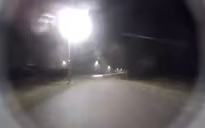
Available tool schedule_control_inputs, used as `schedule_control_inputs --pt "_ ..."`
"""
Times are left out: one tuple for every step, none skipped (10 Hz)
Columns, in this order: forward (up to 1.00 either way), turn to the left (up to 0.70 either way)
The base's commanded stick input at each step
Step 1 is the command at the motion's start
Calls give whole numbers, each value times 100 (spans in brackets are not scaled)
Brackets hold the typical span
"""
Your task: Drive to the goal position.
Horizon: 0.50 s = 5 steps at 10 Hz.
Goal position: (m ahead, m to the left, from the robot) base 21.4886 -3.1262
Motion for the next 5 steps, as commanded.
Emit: schedule_control_inputs --pt "100 5" --pt "100 5" --pt "100 5" --pt "100 5" --pt "100 6"
